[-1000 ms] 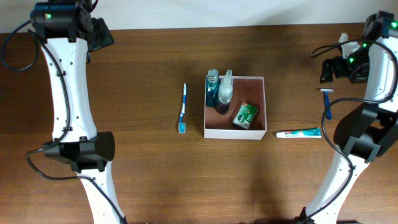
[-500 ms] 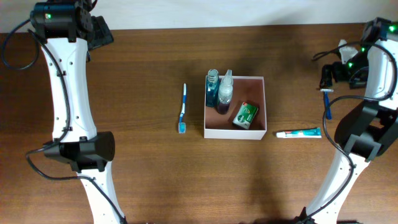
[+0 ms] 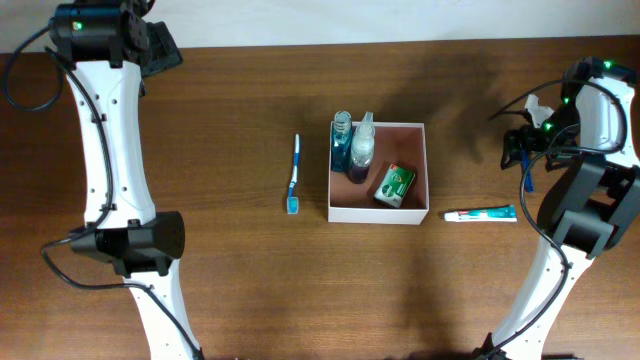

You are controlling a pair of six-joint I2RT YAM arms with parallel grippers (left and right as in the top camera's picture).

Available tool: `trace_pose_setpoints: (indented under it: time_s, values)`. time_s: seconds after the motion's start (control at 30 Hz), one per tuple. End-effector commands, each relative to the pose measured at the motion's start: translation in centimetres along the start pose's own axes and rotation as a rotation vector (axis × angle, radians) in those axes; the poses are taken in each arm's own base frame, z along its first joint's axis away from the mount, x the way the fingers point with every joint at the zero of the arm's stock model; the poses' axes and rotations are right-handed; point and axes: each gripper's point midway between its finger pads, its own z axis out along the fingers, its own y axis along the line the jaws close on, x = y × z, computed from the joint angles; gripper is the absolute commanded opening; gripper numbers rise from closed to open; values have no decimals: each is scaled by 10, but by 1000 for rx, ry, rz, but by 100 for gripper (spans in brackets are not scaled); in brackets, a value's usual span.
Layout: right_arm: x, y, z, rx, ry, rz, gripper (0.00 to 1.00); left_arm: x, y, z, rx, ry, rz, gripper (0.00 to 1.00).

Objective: Pack container

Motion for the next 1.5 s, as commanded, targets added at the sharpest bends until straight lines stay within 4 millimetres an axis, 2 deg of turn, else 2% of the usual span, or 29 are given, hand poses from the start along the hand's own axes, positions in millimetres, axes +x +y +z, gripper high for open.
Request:
trace_pose_setpoints:
  time_s: [0.0,0.2,0.3,0.43,0.5,0.57,0.63,0.7,0.73,0.93,1.03,1.1,1.2,1.27,1.33,1.4,1.47]
  values:
    - [3,2,4,-8,18,-11,99,-2,5,4,-21,-4,-13,99]
    - [5,9,0,-13,35,39,99,-3,4,4,-19,-8,-15,99]
    - [4,14,-12,-10,29,87,99,-6,3,4,-14,-21,-20,99]
    - [7,24,-39,-20,18,157,99,-11,0,4,-2,-40,-29,99]
    - [-3,39,-55,-94,-46,247,99,-13,0,4,1,-48,-32,99]
    - [-15,69,-72,-270,-105,327,99,-14,-1,4,2,-52,-33,99]
    - [-26,104,-93,-494,-160,316,99,-14,-1,4,3,-52,-33,99]
    - [-31,120,-105,-603,-197,275,99,-14,-1,4,2,-51,-33,99]
    - [-31,122,-106,-618,-194,287,99,-13,-1,4,2,-50,-32,99]
    - [-30,121,-106,-642,-87,611,99,-10,1,4,-4,-35,-26,99]
    - [-21,104,-105,-515,-77,753,99,-8,1,4,-7,-27,-23,99]
    - [-13,96,-116,-431,-110,810,99,-5,2,4,-11,-18,-19,100]
    - [-1,94,-143,-342,-192,831,99,-2,4,4,-16,-5,-14,99]
    - [12,88,-159,-222,-256,842,99,-1,4,4,-17,-1,-13,99]
    - [22,91,-166,-152,-277,840,99,-1,4,4,-17,-2,-14,99]
    - [32,99,-161,-128,-248,860,99,-2,2,4,-10,-2,-15,99]
    - [46,103,-143,-99,-172,937,99,-1,2,4,-5,1,-14,99]
